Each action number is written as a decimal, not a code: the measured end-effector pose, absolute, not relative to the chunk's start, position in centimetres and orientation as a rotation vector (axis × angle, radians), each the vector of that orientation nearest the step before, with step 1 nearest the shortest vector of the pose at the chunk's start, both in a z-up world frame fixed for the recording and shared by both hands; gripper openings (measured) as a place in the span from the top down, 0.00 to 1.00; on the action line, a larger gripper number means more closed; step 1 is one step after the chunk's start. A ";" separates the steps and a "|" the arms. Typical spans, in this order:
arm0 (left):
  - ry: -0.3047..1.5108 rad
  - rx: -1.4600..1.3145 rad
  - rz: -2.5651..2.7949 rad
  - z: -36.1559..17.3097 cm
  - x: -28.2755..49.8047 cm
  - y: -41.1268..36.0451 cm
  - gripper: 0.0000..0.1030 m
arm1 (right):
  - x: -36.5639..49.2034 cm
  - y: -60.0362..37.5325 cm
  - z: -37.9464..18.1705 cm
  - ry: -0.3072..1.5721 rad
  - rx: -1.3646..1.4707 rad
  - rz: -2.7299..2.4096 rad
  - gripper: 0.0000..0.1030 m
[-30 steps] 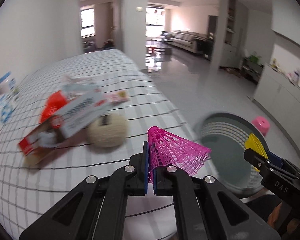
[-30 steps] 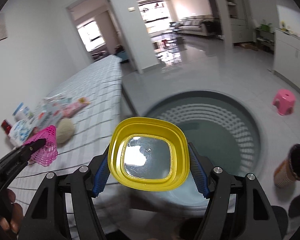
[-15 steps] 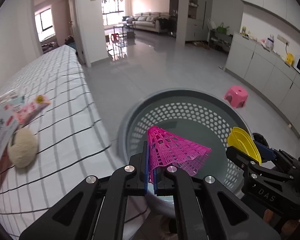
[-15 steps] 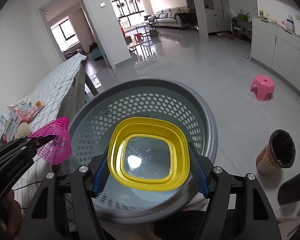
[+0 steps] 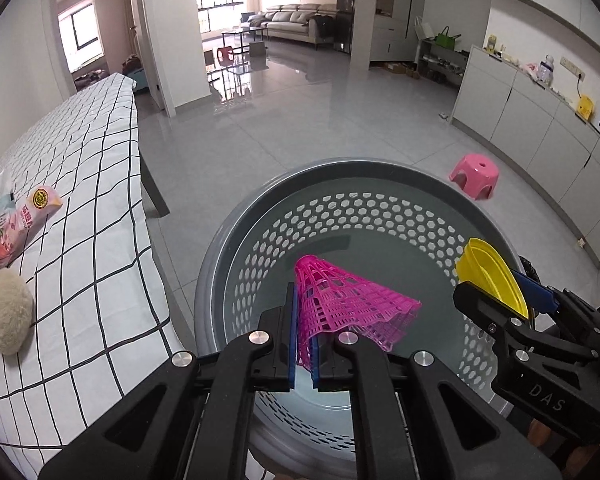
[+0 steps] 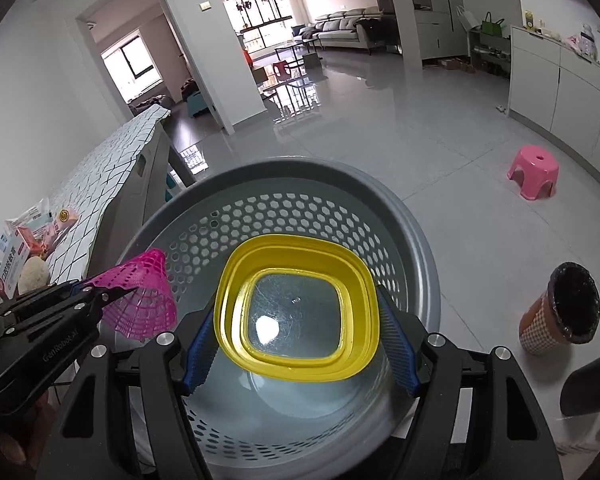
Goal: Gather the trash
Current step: 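Carry both items over the grey basket and open both grippers to drop them, then move both grippers back from the basket toward the table, then close the right gripper on the beige round sponge, then grasp the red toothpaste box with the left gripper while the right gripper holds the sponge, then carry the box and sponge over the grey basket and open both grippers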
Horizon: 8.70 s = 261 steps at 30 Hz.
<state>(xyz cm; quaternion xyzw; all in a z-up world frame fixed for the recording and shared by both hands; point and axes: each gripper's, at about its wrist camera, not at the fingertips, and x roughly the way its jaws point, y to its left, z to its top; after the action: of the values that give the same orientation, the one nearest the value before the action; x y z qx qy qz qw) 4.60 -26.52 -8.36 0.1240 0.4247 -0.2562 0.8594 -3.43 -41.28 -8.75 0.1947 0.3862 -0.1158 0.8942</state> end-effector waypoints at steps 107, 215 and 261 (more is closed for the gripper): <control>0.721 -0.027 -0.033 -2.7 4.4 8.9 0.07 | 10.5 -10.1 -4.6 0.843 0.052 0.190 0.22; 1.004 0.030 -0.267 -6.8 7.7 0.0 0.54 | 0.0 -21.6 -3.4 0.777 0.335 0.126 0.36; 0.890 0.243 -0.694 -5.4 0.5 -21.6 0.66 | -8.4 -37.5 -6.7 0.744 0.428 -0.284 0.36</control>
<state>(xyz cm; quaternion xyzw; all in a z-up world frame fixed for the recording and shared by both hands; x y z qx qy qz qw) 0.49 -21.61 -5.40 0.1150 0.4205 -0.3282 0.8380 -8.37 -37.53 -6.70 0.2066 0.3596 -0.1372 0.8995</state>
